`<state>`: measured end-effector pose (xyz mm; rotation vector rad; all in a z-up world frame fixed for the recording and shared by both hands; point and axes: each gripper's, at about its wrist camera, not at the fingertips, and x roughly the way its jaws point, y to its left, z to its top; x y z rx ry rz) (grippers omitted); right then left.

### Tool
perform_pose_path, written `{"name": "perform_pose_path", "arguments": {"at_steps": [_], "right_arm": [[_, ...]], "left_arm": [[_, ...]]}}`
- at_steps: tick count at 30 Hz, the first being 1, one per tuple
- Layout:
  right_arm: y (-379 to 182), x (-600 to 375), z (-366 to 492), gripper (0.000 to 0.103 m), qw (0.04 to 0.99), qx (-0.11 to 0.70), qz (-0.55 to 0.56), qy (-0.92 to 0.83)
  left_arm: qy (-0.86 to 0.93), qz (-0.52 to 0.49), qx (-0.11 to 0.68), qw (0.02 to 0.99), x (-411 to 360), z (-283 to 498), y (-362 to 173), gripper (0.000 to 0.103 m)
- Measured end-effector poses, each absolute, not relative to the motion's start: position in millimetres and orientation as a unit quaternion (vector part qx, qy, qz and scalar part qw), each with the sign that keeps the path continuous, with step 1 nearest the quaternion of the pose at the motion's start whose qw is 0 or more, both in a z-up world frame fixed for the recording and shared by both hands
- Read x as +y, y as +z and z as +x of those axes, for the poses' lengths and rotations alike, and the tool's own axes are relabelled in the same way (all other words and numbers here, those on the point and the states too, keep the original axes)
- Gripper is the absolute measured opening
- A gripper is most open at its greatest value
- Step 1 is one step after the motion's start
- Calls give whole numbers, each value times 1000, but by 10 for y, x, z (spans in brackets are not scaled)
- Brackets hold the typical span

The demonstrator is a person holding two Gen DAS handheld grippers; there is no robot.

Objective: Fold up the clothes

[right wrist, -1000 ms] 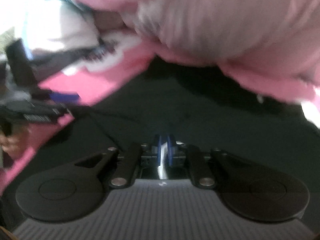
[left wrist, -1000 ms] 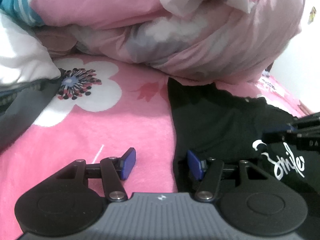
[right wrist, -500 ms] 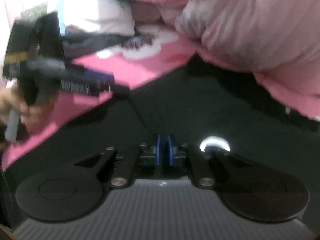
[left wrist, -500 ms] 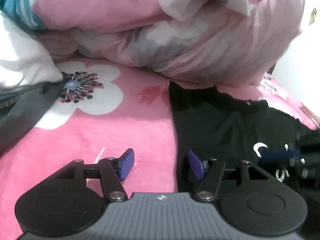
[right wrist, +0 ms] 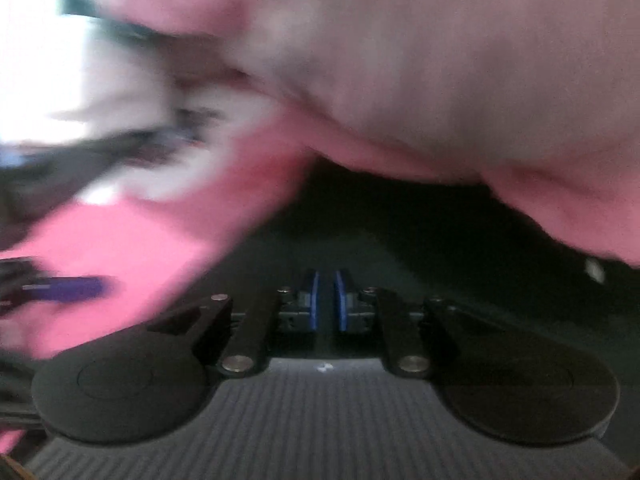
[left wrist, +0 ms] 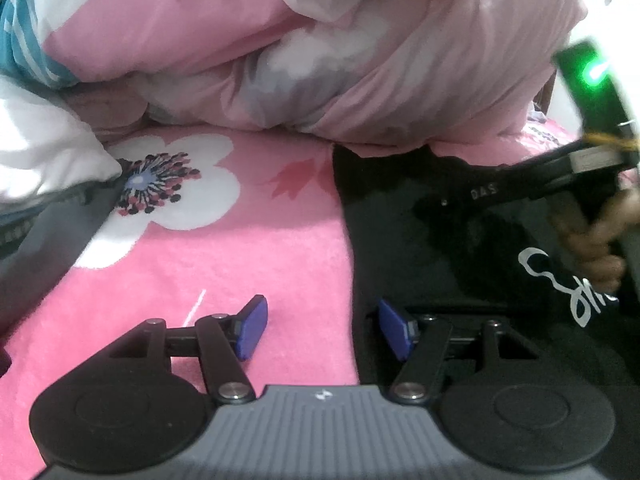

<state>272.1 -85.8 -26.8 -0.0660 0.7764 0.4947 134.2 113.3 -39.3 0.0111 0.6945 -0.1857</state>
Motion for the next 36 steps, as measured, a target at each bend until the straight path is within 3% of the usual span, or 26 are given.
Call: {"name": "perform_pose_path", "arguments": {"at_steps": [2,3,10,17,25,36], "right_arm": [[-247,-1027,2826,5,904,374,3,207],[-227,-1080,2861,10,907,372,14,198],[-142,-596,2983,10,896,353,-2,271],[-374,-576,3503,7,915,358,31,184],[-315,-428,3348,11,887,377,64,260],[-10,-1279,2996,17,882,391,158,212]], "left_arm": [[-91,6,341,936,1135,1342,-389,63],[-91,7,341,936,1132,1342,-391,63],[-91,8,341,936,1135,1346,-401,63],[-89,4,342,936,1134,1338,-398,63],[-88,5,342,936,1131,1337,-395,63],[-91,-6,344,935,1163,1347,-394,63]]}}
